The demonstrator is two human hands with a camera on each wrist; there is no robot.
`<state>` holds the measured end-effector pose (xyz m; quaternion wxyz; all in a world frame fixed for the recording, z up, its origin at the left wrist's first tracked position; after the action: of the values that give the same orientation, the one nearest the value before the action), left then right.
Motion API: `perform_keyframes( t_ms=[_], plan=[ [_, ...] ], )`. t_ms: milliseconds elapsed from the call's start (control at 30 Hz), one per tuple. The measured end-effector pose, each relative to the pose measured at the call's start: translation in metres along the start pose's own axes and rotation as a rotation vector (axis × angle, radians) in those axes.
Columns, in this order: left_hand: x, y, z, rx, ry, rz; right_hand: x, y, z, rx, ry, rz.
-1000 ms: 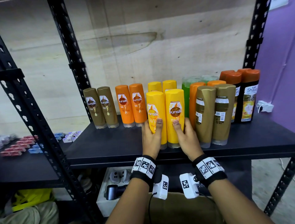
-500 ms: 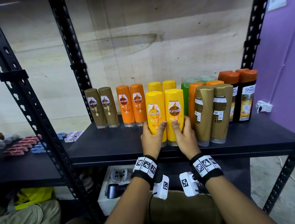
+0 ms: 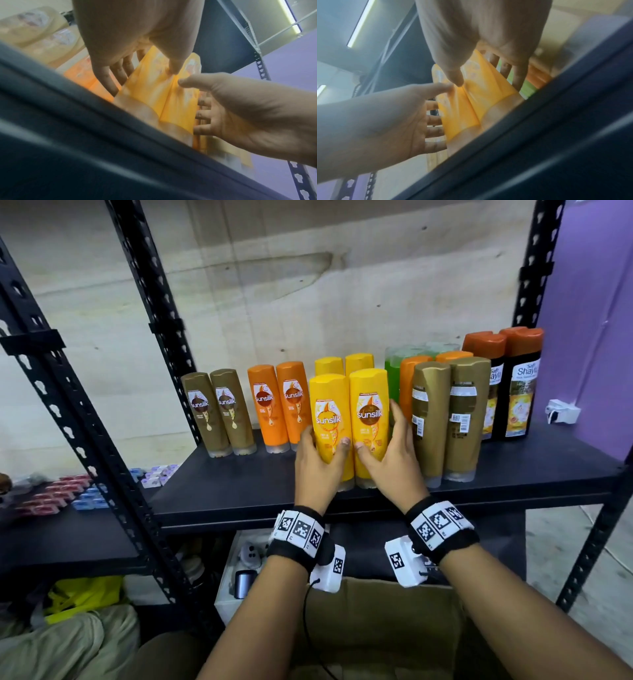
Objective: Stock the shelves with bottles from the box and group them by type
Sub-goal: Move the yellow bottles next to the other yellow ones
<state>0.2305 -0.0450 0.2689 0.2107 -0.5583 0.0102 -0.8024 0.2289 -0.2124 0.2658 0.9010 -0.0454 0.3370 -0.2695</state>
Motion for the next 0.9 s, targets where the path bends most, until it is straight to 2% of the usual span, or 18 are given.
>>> perform_keyframes(
  t_ms=[100, 200, 400, 733, 900],
  plan=[
    [0.012, -0.01, 0.009, -0.012, 0.043, 0.185, -0.008, -0.002, 0.004, -0.064, 0.008, -0.169],
    [0.021, -0.012, 0.018, -0.026, 0.049, 0.272, -0.012, 0.001, 0.009, -0.108, 0.037, -0.261],
    [0.021, -0.001, 0.037, -0.045, -0.009, 0.256, -0.002, 0.015, 0.028, -0.107, 0.103, -0.22],
    [0.019, 0.025, 0.08, -0.065, -0.204, 0.179, 0.027, 0.039, 0.068, -0.168, 0.332, -0.219],
    [0.014, 0.031, 0.088, -0.048, -0.234, 0.173, 0.031, 0.046, 0.075, -0.184, 0.378, -0.237]
  ],
)
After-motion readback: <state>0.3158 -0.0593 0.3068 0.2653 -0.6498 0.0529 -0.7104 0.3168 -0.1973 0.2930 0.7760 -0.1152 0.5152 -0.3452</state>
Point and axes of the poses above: each hand's wrist, its own z-axis towards the middle knuckle, its own y-axis out of the palm, x = y × z, the point moved 5 cm from there along z, towards the middle knuckle, and after that the axes turned 10 degrees about -y, right-handed, at the moved point
